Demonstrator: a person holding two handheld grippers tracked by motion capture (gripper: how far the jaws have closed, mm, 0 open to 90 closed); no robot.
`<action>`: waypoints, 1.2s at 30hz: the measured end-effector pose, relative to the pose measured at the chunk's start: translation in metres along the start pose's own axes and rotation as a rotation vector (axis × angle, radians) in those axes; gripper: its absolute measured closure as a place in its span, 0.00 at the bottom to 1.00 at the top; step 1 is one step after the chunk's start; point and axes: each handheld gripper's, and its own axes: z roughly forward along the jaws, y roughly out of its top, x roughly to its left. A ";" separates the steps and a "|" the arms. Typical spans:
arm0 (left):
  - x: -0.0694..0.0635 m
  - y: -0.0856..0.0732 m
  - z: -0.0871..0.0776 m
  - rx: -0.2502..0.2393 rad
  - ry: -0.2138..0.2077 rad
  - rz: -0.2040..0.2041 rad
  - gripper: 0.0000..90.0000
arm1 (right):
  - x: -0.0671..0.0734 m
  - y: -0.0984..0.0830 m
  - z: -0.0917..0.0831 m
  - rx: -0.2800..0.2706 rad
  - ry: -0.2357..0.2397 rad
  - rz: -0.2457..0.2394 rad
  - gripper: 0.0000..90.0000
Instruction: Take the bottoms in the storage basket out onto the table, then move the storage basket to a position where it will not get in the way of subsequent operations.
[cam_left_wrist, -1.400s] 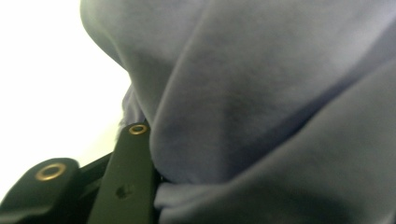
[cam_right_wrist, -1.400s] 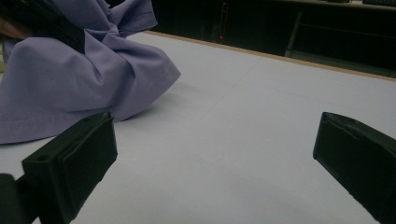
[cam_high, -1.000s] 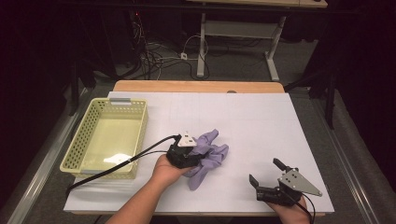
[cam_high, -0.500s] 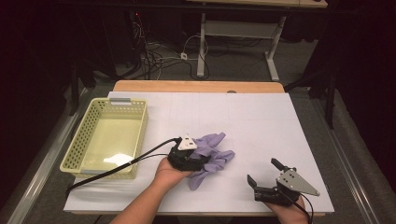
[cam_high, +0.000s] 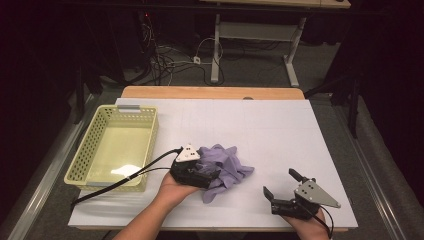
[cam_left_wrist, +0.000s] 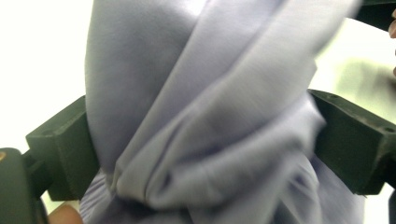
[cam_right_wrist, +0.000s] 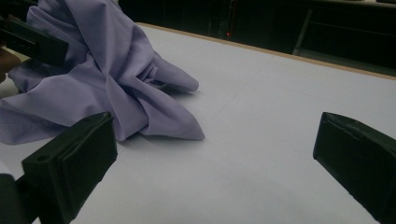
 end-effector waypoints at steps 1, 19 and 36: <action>-0.001 -0.001 -0.004 -0.007 -0.009 -0.004 0.05 | 0.000 0.000 -0.001 -0.002 0.001 0.004 0.00; -0.033 -0.042 -0.077 -0.101 0.048 -0.040 0.00 | 0.027 0.011 -0.009 0.025 0.107 -0.041 0.04; -0.051 -0.096 -0.090 -0.020 0.134 -0.059 0.00 | 0.104 0.048 0.062 0.100 0.367 -0.188 0.42</action>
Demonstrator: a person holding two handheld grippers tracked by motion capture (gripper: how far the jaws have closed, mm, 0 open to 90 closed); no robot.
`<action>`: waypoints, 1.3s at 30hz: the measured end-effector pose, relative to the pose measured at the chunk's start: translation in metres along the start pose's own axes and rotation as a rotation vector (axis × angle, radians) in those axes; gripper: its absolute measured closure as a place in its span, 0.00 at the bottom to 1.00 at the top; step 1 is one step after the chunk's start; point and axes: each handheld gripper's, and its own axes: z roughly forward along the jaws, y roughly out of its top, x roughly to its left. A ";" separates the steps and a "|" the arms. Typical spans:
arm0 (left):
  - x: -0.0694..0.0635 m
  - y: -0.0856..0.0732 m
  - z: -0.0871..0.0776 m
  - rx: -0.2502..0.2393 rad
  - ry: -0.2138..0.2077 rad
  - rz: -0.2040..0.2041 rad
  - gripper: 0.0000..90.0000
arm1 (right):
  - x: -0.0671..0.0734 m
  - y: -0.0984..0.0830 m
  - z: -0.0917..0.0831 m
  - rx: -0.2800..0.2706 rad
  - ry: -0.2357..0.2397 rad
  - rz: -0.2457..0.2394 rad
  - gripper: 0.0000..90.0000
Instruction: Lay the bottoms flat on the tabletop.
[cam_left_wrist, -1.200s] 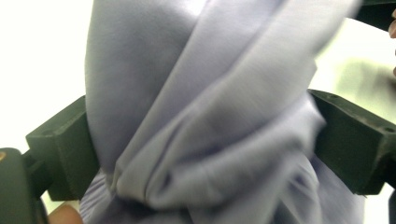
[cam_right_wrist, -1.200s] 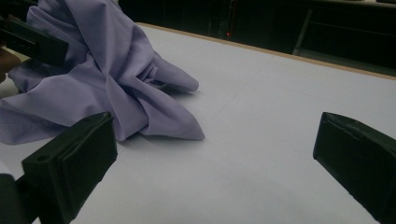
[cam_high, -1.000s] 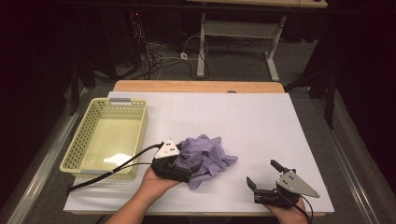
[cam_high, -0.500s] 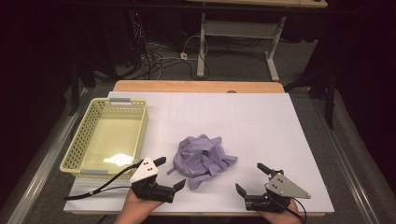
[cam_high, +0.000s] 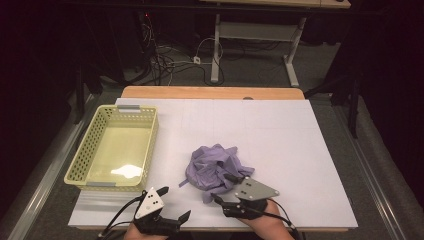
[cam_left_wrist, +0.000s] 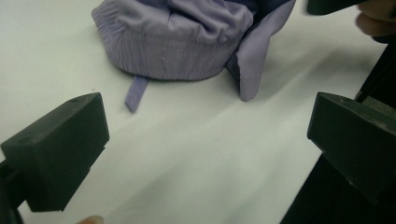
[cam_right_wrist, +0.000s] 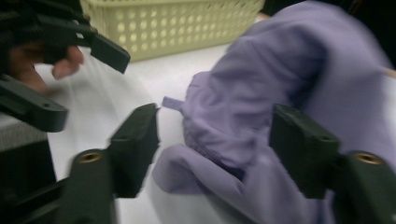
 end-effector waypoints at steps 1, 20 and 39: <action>0.000 -0.002 -0.001 0.001 0.000 -0.006 0.00 | 0.001 0.002 0.008 0.021 -0.004 -0.014 0.46; 0.006 0.017 0.015 -0.036 -0.069 0.057 0.00 | -0.011 -0.006 0.007 0.092 0.038 0.051 0.94; 0.028 0.038 0.051 -0.071 -0.070 0.108 0.00 | -0.074 -0.047 -0.074 0.042 -0.216 0.213 0.93</action>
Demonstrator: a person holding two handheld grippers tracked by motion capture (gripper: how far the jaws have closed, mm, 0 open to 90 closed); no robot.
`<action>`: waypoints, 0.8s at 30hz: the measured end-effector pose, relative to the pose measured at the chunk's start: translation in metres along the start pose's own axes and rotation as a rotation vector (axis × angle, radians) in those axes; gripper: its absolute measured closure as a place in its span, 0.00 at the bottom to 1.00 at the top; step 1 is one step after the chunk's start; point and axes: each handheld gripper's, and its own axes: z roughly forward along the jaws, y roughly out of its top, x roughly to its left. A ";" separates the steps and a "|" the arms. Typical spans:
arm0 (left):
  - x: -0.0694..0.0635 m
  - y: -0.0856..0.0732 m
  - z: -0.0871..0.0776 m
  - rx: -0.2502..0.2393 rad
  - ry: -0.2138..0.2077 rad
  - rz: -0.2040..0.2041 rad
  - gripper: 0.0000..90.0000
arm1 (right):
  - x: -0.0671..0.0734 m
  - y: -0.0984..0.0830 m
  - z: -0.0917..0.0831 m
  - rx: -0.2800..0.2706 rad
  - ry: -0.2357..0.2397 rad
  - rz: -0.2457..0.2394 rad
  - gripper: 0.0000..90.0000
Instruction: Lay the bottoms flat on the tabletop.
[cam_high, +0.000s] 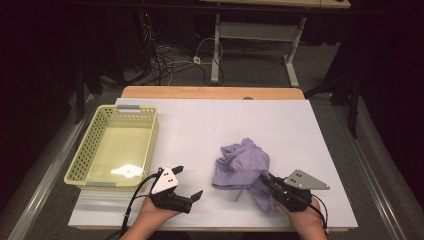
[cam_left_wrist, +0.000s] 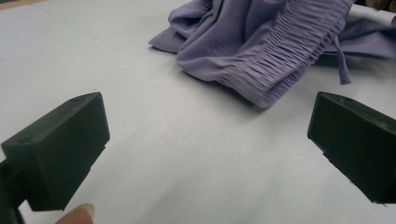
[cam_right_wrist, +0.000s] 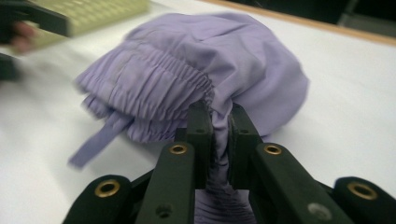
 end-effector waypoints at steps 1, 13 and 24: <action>0.001 0.000 0.000 -0.006 -0.002 -0.014 0.00 | -0.006 -0.004 -0.001 0.015 -0.019 0.008 0.92; 0.002 -0.002 0.000 -0.014 -0.010 -0.019 0.00 | -0.018 -0.016 -0.019 -0.009 -0.083 0.093 0.58; 0.001 -0.002 -0.001 -0.023 -0.002 -0.011 0.00 | 0.041 0.022 -0.023 -0.091 -0.012 -0.084 0.44</action>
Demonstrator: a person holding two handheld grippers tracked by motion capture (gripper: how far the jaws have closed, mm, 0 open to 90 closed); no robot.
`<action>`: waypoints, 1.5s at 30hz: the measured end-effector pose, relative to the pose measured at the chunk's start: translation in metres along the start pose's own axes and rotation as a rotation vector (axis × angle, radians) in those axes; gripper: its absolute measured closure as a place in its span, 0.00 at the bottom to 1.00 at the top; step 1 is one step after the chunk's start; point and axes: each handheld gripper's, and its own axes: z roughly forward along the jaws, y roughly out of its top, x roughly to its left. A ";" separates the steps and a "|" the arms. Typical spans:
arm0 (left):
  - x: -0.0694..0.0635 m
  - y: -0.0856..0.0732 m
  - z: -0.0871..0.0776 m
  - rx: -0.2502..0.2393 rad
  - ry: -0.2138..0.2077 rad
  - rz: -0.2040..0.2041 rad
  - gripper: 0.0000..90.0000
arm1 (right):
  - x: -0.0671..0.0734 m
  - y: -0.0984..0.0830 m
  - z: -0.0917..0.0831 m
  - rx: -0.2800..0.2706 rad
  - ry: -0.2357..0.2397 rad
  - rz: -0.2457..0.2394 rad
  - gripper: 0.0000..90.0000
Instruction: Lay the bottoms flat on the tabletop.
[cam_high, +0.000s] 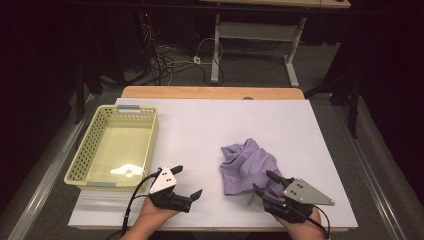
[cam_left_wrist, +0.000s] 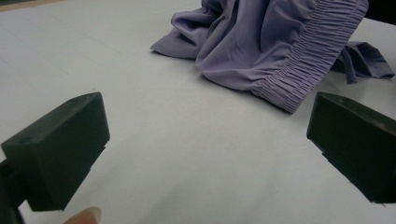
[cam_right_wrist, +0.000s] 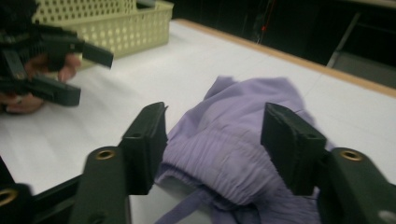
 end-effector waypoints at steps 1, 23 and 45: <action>0.000 0.000 0.000 -0.001 0.001 0.002 0.00 | 0.002 -0.002 0.006 0.027 0.003 -0.009 0.38; -0.001 -0.001 -0.001 -0.010 0.004 0.003 0.00 | 0.004 -0.017 0.047 0.177 -0.108 -0.067 0.31; 0.001 0.001 0.000 -0.003 0.045 -0.036 0.00 | -0.049 -0.025 -0.006 0.075 -0.159 0.108 0.88</action>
